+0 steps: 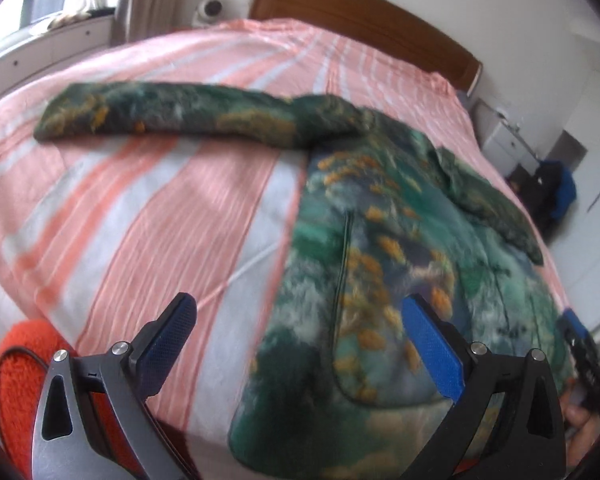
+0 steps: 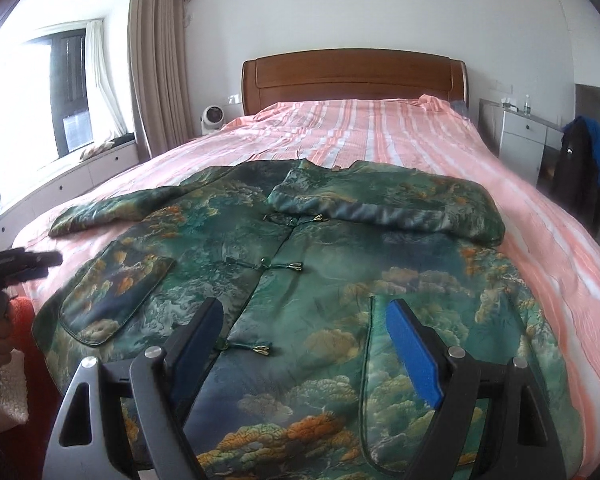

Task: Fold large clothes
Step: 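Fold the sleeve across the jacket front toward the collar and release, then grasp the other spread sleeve with the left gripper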

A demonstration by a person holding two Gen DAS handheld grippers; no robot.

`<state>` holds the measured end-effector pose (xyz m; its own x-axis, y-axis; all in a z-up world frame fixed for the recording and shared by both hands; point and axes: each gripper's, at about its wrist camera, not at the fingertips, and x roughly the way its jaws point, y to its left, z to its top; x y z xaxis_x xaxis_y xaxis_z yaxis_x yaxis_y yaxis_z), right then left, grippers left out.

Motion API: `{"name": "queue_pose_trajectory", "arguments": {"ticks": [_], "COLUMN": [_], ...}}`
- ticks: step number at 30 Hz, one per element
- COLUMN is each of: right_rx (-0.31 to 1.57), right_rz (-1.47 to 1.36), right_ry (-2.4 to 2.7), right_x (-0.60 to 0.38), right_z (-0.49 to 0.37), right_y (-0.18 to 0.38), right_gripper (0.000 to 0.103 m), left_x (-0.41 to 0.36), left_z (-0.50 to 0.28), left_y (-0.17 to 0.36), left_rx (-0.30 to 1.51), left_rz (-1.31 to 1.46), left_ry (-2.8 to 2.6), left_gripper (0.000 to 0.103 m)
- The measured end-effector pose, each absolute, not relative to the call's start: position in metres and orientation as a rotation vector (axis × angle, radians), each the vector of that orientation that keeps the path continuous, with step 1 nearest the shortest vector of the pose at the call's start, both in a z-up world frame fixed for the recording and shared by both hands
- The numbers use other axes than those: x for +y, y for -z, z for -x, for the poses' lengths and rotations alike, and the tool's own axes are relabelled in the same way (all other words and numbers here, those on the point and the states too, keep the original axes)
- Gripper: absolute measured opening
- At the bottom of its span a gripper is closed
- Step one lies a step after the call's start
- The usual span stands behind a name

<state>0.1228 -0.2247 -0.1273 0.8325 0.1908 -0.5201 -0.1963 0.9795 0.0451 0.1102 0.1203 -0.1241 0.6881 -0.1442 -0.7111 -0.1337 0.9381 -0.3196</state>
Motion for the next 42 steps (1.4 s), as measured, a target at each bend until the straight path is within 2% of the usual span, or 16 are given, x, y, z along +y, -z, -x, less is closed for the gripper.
{"name": "queue_pose_trajectory", "arguments": {"ticks": [9,21,24,25,26,27,28,29,32,42], "right_rx": [0.563,0.562,0.568,0.564,0.559,0.552,0.547,0.542,0.548,0.535], "right_rz": [0.025,-0.018,-0.015,-0.011,-0.005,0.003,0.01,0.015,0.018,0.02], "right_ry": [-0.234,-0.225,-0.226,-0.226,-0.226,-0.227,-0.228,-0.229,-0.237,-0.237], "right_x": [-0.22,-0.23,-0.229,-0.228,-0.227,-0.226,-0.225,-0.224,-0.222,-0.223], "right_z": [-0.123,-0.124,-0.124,-0.123,-0.122,-0.121,-0.12,-0.119,-0.121,-0.123], "right_y": [0.133,0.132,0.132,0.132,0.131,0.13,0.129,0.129,0.13,0.129], "right_gripper": [0.083,0.083,0.083,0.083,0.083,0.083,0.083,0.083,0.083,0.083], "left_x": [0.121,0.13,0.129,0.128,0.127,0.125,0.124,0.123,0.122,0.117], "left_z": [-0.106,-0.102,-0.104,-0.104,-0.103,-0.102,-0.101,-0.1,-0.093,-0.085], "left_y": [0.128,0.152,0.161,0.162,0.162,0.162,0.162,0.162,0.158,0.153], "left_rx": [0.863,1.009,1.077,1.089,1.097,1.108,1.117,1.123,1.115,1.177], "left_rz": [0.346,0.401,0.399,0.395,0.393,0.393,0.398,0.401,0.407,0.353], "left_ry": [0.031,0.048,0.04,0.042,0.054,0.076,0.097,0.103,0.115,0.121], "left_gripper": [0.102,0.102,0.099,0.092,0.074,0.064,0.033,0.017,0.011,0.01]}}
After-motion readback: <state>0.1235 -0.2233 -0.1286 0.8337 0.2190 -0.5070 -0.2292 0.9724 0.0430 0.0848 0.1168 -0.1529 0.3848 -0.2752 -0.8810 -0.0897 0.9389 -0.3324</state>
